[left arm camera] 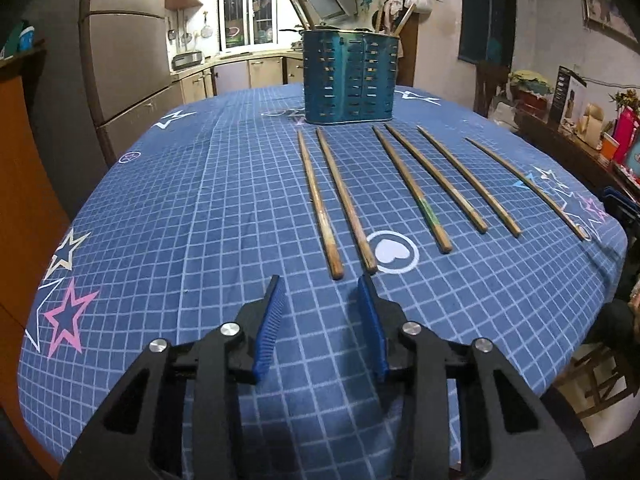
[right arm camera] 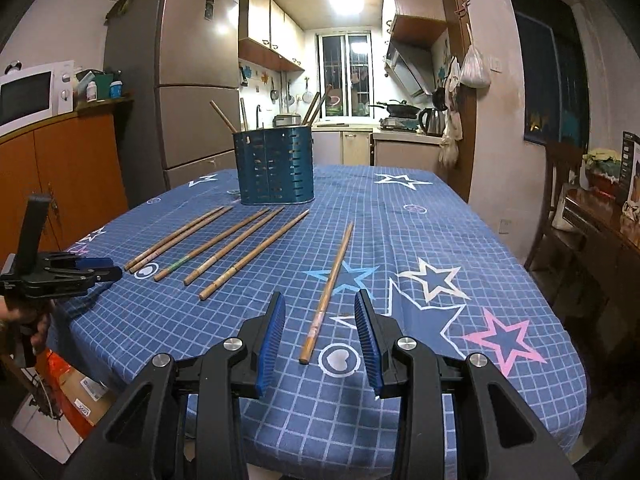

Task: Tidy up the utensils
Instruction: 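Return both grippers to the chopsticks and close the left gripper on one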

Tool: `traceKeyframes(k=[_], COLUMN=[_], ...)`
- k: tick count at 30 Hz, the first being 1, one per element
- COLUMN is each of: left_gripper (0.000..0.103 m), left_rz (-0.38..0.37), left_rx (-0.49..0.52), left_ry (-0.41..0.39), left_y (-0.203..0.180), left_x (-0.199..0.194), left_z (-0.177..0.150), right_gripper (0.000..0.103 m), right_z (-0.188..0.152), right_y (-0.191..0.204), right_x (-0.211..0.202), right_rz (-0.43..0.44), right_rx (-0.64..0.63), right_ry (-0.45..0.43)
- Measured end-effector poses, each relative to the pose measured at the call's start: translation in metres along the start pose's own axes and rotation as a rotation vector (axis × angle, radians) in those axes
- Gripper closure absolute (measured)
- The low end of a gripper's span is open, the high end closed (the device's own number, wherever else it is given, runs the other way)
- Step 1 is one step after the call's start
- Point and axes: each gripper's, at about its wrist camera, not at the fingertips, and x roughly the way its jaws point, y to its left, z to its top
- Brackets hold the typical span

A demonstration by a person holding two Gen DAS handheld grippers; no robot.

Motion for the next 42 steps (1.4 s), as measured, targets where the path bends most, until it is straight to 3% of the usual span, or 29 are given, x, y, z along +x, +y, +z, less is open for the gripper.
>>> traceKeyframes(k=[7,10,12,21,30,42], left_gripper=[0.072,0.078,0.088,0.090,0.091,0.092], left_rz=[0.015,0.022,0.023,0.039,0.046,0.055], left_rx=[0.011,0.008,0.007,0.017,0.027,0.037], left_ry=[0.003,-0.001,0.000,0.005,0.007,0.007], left_y=[-0.007,-0.009,-0.010,-0.015,-0.017,-0.021], left_x=[0.008,0.014,0.016,0.017,0.018,0.020], left_z=[0.008,0.013,0.016,0.018,0.019,0.018], right_gripper=[0.066,0.066,0.066,0.066,0.079,0.083], right_z=[0.003,0.003,0.002,-0.020,-0.031,-0.035], right_y=[-0.002,-0.002,-0.002,0.000,0.004,0.015], right_x=[-0.002,0.001,0.001,0.015,0.033,0.037], right_rz=[0.003,0.002,0.002,0.007,0.006,-0.054], right_rx=[0.000,0.004,0.004,0.027,0.059,0.031], right_ry=[-0.020,-0.016,-0.014,0.060,0.124,0.078])
